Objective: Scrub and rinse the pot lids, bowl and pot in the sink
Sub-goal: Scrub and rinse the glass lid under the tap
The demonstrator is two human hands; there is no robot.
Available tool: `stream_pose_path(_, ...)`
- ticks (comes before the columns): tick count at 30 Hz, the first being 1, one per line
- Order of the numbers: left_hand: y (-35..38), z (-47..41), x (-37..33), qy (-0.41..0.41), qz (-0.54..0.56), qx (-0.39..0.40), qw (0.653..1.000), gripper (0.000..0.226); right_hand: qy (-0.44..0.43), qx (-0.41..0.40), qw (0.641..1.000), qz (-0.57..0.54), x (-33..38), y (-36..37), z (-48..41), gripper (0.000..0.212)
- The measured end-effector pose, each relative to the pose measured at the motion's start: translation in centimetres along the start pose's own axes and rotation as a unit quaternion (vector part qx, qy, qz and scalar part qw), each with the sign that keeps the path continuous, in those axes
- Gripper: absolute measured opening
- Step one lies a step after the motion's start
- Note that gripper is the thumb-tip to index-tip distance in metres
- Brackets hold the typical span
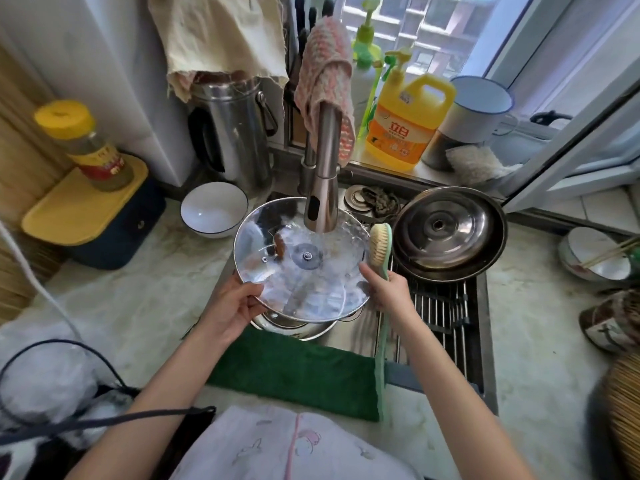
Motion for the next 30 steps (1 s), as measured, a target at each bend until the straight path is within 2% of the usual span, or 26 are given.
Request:
stream_pose_path(2,0.4,0.2,0.0,-0.017,-0.019,0.027,0.999,0.061,0.038,0.045,0.997,-0.04,-0.4,0.2,-0.1,0.02)
stream_pose_path(4,0.7,0.3,0.1,-0.03,-0.038,0.035,0.998,0.063,0.079,0.102,0.983,-0.13,-1.0,0.8,-0.2,0.019)
stream_pose_path(6,0.5,0.3,0.0,-0.041,-0.042,0.014,0.998,0.053,0.094,0.147,0.96,-0.22,-1.5,1.4,0.0,0.019)
stream_pose_path(7,0.4,0.3,-0.1,-0.048,-0.046,0.0,0.998,0.042,0.091,0.156,0.952,-0.248,-1.5,1.5,0.0,0.021)
stream_pose_path(9,0.4,-0.1,0.1,-0.07,-0.063,-0.019,0.995,0.036,0.073,0.149,0.951,-0.259,-1.4,1.5,0.0,0.024)
stream_pose_path(11,0.8,-0.8,0.5,-0.046,-0.166,-0.064,0.983,0.029,0.062,0.119,0.958,-0.255,-1.2,1.3,0.5,0.025)
stream_pose_path(12,1.0,-1.2,0.6,-0.013,-0.273,-0.105,0.956,0.028,0.063,0.104,0.958,-0.261,-1.3,1.2,0.7,0.025)
stream_pose_path(13,1.1,-1.8,0.6,0.025,-0.403,-0.148,0.903,0.039,0.067,0.089,0.956,-0.272,-1.5,1.1,1.0,0.025)
stream_pose_path(14,1.7,-2.4,1.0,0.052,-0.525,-0.165,0.833,0.057,0.072,0.074,0.953,-0.286,-1.8,0.7,1.0,0.025)
stream_pose_path(15,2.4,-2.9,1.5,0.069,-0.625,-0.157,0.761,0.069,0.075,0.062,0.948,-0.302,-2.0,0.4,1.2,0.024)
stream_pose_path(16,3.4,-3.3,2.3,0.086,-0.694,-0.129,0.703,0.073,0.077,0.051,0.946,-0.311,-2.1,-0.1,1.3,0.024)
stream_pose_path(17,4.6,-4.0,3.5,0.095,-0.738,-0.075,0.664,0.072,0.079,0.041,0.946,-0.313,-2.2,-0.6,1.4,0.023)
stream_pose_path(20,9.3,-5.3,8.5,0.12,-0.766,0.155,0.612,0.062,0.082,0.029,0.948,-0.307,-2.5,-1.3,1.6,0.022)
stream_pose_path(22,11.9,-6.8,9.7,0.166,-0.768,0.25,0.566,0.055,0.087,0.026,0.948,-0.306,-2.6,-1.5,1.7,0.022)
stream_pose_path(23,12.4,-8.2,9.2,0.174,-0.779,0.25,0.549,0.054,0.089,0.022,0.948,-0.305,-2.5,-1.7,1.9,0.021)
stream_pose_path(26,10.8,-12.0,5.6,0.165,-0.831,0.116,0.518,0.059,0.096,0.008,0.944,-0.316,-2.8,-2.8,2.2,0.021)
stream_pose_path(27,10.0,-12.0,5.1,0.156,-0.843,0.094,0.505,0.06,0.098,0.005,0.943,-0.319,-3.0,-3.3,2.2,0.021)
stream_pose_path(28,9.5,-11.2,5.5,0.144,-0.846,0.105,0.503,0.061,0.099,0.002,0.943,-0.319,-3.1,-3.7,2.1,0.022)
stream_pose_path(30,10.1,-7.9,7.9,0.14,-0.813,0.192,0.532,0.06,0.105,-0.001,0.945,-0.309,-3.1,-3.8,2.0,0.022)
Point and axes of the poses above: each hand's wrist, its own z-axis away from the middle knuckle, its own y-axis out of the palm, x = y × z, the point moved 5 cm from there along -z, towards the middle knuckle, and after that the axes turned 12 degrees about z, right-handed, at the moved point
